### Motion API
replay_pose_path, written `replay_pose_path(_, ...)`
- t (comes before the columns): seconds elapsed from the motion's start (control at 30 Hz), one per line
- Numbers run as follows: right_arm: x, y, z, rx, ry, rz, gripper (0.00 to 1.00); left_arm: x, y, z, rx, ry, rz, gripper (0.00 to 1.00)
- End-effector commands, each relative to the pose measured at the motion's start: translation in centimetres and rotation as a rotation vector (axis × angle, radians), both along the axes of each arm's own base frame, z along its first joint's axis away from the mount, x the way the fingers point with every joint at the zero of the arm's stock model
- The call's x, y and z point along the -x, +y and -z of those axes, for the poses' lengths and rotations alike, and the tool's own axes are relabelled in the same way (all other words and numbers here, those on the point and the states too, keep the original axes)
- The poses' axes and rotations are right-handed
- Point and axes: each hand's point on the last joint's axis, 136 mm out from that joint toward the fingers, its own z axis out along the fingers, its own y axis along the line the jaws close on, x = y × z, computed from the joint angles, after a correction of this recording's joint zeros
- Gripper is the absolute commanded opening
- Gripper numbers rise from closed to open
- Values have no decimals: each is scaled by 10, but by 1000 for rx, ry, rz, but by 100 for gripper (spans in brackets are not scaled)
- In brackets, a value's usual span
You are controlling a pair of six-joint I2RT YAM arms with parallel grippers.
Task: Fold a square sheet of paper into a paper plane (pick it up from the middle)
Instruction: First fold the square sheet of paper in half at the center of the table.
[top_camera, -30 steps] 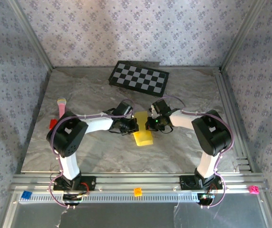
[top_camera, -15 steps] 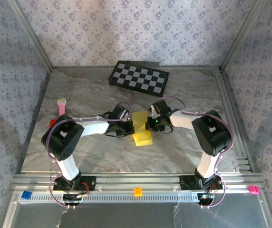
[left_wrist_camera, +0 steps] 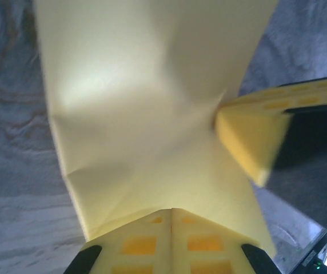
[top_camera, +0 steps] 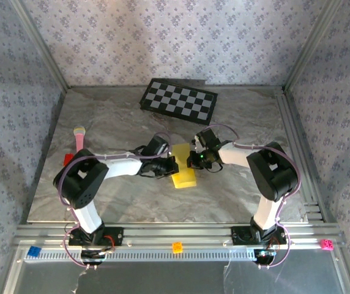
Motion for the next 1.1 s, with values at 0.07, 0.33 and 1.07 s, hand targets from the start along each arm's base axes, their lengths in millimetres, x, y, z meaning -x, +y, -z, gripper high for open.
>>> replay_pose_path(0.07, 30, -38, 44, 173, 129, 48, 0, 17, 16, 30, -58, 56, -2, 0)
replay_pose_path(0.33, 29, -39, 43, 173, 126, 57, 0, 16, 16, 15, -42, 22, 18, 0)
replay_pose_path(1.07, 31, -41, 43, 183, 125, 60, 0, 45, 21, 36, -31, 52, 26, 1)
